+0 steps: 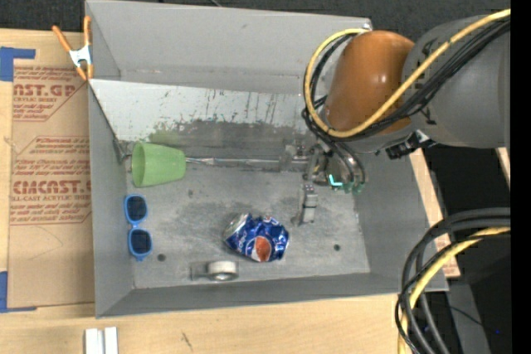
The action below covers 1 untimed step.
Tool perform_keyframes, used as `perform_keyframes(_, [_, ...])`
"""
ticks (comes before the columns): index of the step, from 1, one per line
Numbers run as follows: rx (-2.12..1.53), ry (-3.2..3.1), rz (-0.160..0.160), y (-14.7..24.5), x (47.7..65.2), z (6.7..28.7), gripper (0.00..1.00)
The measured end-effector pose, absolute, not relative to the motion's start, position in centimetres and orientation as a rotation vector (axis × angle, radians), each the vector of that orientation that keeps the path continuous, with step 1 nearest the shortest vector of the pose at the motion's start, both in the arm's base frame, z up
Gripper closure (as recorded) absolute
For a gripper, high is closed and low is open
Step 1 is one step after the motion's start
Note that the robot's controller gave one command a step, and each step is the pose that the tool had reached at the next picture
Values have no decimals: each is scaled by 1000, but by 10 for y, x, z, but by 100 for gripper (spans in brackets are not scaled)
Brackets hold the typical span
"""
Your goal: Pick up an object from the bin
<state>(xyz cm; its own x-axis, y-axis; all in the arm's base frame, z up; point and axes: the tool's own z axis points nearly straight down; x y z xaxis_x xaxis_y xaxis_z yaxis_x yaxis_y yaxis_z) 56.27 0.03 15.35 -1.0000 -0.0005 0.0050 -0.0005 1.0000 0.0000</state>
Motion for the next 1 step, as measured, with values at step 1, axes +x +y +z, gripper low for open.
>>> perform_keyframes(1, [-248, -3125, -1, 24, 529, 66, 0])
